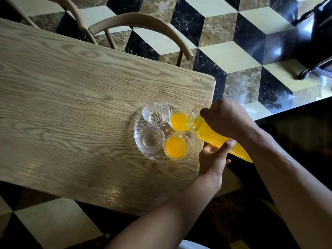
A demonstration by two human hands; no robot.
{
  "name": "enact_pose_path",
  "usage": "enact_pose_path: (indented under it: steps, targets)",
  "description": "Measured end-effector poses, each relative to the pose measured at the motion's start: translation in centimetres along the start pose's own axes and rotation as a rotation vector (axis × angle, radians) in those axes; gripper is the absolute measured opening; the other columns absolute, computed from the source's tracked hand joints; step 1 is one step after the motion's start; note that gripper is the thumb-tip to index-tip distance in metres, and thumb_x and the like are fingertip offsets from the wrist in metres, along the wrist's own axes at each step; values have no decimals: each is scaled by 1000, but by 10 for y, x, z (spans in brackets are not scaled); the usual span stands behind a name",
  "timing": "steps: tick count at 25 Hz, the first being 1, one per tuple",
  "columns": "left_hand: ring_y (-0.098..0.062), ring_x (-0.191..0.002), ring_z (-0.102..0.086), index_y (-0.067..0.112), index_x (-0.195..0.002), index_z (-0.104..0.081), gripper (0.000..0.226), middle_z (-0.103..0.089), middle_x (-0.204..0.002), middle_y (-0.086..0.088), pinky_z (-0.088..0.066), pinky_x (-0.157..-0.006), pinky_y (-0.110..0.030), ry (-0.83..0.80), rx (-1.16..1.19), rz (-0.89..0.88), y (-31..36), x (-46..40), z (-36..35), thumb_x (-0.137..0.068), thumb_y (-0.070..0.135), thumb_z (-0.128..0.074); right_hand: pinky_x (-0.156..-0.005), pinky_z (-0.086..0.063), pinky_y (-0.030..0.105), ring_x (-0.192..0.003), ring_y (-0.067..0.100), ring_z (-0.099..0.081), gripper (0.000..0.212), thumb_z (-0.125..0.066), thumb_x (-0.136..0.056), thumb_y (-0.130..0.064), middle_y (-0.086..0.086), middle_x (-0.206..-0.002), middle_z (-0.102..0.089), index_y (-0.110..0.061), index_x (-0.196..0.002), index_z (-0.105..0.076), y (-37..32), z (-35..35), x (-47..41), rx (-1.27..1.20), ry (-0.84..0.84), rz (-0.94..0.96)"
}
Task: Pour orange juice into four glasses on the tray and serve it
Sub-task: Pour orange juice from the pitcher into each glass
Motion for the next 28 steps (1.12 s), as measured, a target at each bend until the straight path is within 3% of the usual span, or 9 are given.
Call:
enact_pose_path:
  steps: [4,9,14,16,19,23,28]
  targets:
    - [-7,-60,-48,21,-72,-47,64,-48,-65,8,-52,-59,-23,14,-44,-63,16,4,5,-37,58,-84,-46,-33,31,-50,30,-40,42,-54,-86,-34,10,-52,-45,-6,-56,-44,0,8,4,-79,33,-11]
    - [-11,-66,-48,18,-80,-46,68,-47,-73,1,-53,-61,-23,-4,-52,-90,27,11,5,-39,57,-84,-44,-30,30,-48,26,-37,41,-53,-84,-33,7,-49,-42,-7,-55,-41,-5,16,8,-121,47,-15]
    - [-12,-69,-50,19,-81,-45,48,-50,-77,-3,-54,-67,-28,-1,-76,-85,31,11,12,-77,29,-92,-44,-31,28,-46,24,-36,41,-54,-83,-34,4,-46,-42,-7,-55,-42,-15,24,11,-149,56,-18]
    - [-7,-61,-48,19,-80,-46,46,-48,-75,-1,-55,-65,-26,13,-76,-94,36,12,17,-80,27,-90,-44,-31,28,-45,23,-37,41,-55,-84,-34,4,-46,-41,-6,-56,-45,-22,26,11,-144,61,-12]
    - [-3,-54,-47,19,-77,-46,49,-47,-71,2,-56,-63,-26,22,-53,-118,46,15,23,-73,33,-93,-44,-31,27,-46,24,-41,41,-56,-85,-35,4,-47,-44,-3,-60,-50,-34,26,10,-135,55,-1]
    - [1,-48,-48,19,-74,-47,60,-48,-55,15,-56,-62,-26,57,-34,-123,58,16,32,-46,54,-87,-45,-30,27,-49,23,-39,41,-57,-87,-34,5,-51,-44,1,-64,-53,-53,24,7,-108,59,48]
    - [0,-47,-49,20,-73,-45,63,-49,-50,17,-53,-56,-24,70,-10,-132,66,8,42,-44,56,-87,-45,-30,27,-50,23,-39,40,-57,-88,-32,5,-51,-43,-7,-59,-49,-74,19,1,-95,37,86]
Point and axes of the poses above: each hand's wrist, its own x-axis away from the middle knuckle, its own z-axis out of the back of the hand, y = z × x, the point moved 10 cm from there along -x, towards the middle knuckle
